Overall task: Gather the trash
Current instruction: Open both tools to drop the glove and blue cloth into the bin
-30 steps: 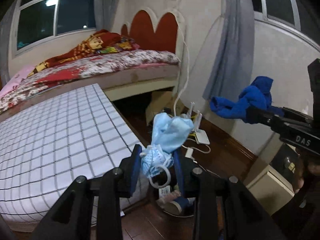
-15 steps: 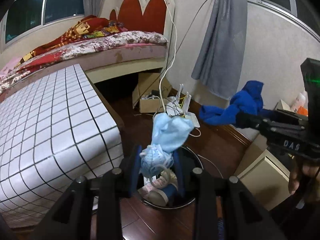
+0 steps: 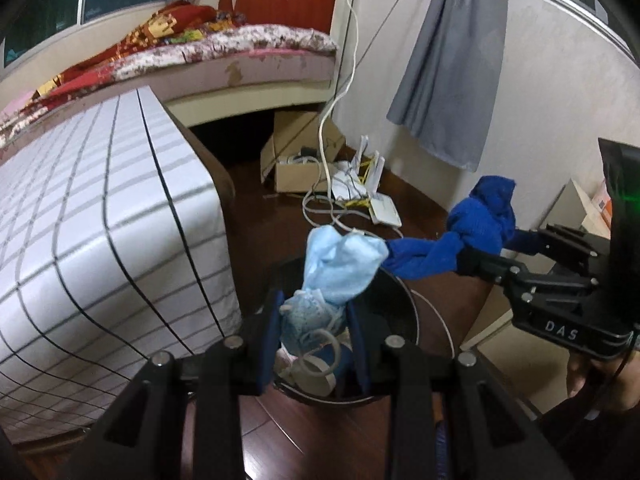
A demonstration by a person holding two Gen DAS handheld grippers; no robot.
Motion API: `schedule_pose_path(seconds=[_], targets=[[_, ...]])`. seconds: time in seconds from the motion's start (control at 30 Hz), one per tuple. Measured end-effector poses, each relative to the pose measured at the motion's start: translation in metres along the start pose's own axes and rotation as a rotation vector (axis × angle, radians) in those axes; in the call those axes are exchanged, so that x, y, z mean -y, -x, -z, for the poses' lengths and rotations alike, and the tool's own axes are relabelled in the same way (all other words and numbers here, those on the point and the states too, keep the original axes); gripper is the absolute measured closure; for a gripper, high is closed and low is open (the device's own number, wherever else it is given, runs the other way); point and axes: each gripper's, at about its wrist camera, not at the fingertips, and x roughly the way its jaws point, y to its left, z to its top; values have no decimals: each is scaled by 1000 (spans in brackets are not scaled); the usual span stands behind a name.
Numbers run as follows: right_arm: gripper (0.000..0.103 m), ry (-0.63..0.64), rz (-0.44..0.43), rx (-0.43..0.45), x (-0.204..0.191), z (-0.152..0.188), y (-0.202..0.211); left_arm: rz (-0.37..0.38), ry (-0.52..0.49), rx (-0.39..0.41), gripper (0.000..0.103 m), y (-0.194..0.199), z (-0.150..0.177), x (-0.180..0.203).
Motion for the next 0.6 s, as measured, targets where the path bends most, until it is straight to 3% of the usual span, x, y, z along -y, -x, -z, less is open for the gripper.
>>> schedule_pose_path(seconds=[0.47,0.5,0.53,0.57,0.6], targets=[[54,45,-57,-123,-1,13,-65,31,13,-90,67,-48,10,2],[53,52,-57,-135,-1,15,-71,36,18,-96,63,-51,10,1],[46,63,-35,-145,-1,18,-77,45,32,-106,43,-56,10,0],[27,70,-4,-156,-1,21,-83,34,51,-115,21,-61,11,-2],[17,72,14,-161,1,25,-88,18,64,-113,16,-63,12,-4]])
